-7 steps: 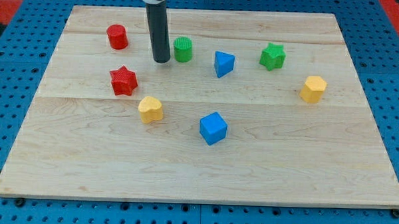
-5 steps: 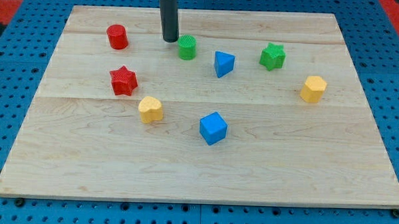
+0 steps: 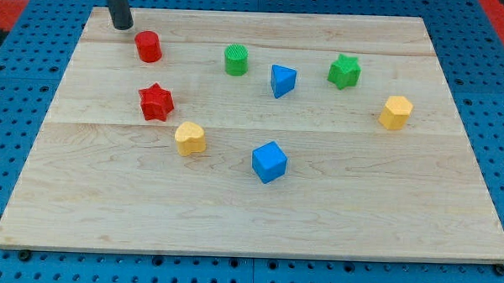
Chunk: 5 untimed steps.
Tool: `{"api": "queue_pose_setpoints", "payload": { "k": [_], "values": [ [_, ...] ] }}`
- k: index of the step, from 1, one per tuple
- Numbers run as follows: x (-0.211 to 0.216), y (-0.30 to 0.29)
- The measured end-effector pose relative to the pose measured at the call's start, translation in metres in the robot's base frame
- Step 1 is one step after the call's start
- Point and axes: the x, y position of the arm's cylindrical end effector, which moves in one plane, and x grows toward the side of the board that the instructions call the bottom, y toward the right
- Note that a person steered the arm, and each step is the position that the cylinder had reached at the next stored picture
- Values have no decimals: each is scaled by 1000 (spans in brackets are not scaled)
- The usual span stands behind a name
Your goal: Move the red circle towards the red star
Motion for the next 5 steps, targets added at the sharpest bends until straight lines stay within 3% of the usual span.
{"api": "queue_pose_setpoints", "payload": {
  "k": [5],
  "values": [
    [36, 48]
  ]
}}
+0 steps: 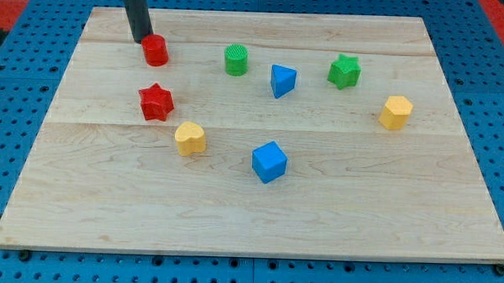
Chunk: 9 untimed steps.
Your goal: Move the red circle towards the red star
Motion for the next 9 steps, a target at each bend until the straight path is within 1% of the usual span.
{"api": "queue_pose_setpoints", "payload": {
  "k": [2, 3, 4, 5, 6, 7, 8, 9],
  "values": [
    [22, 24],
    [26, 24],
    [26, 6],
    [30, -27],
    [48, -59],
    [76, -64],
    [102, -58],
    [120, -35]
  ]
}}
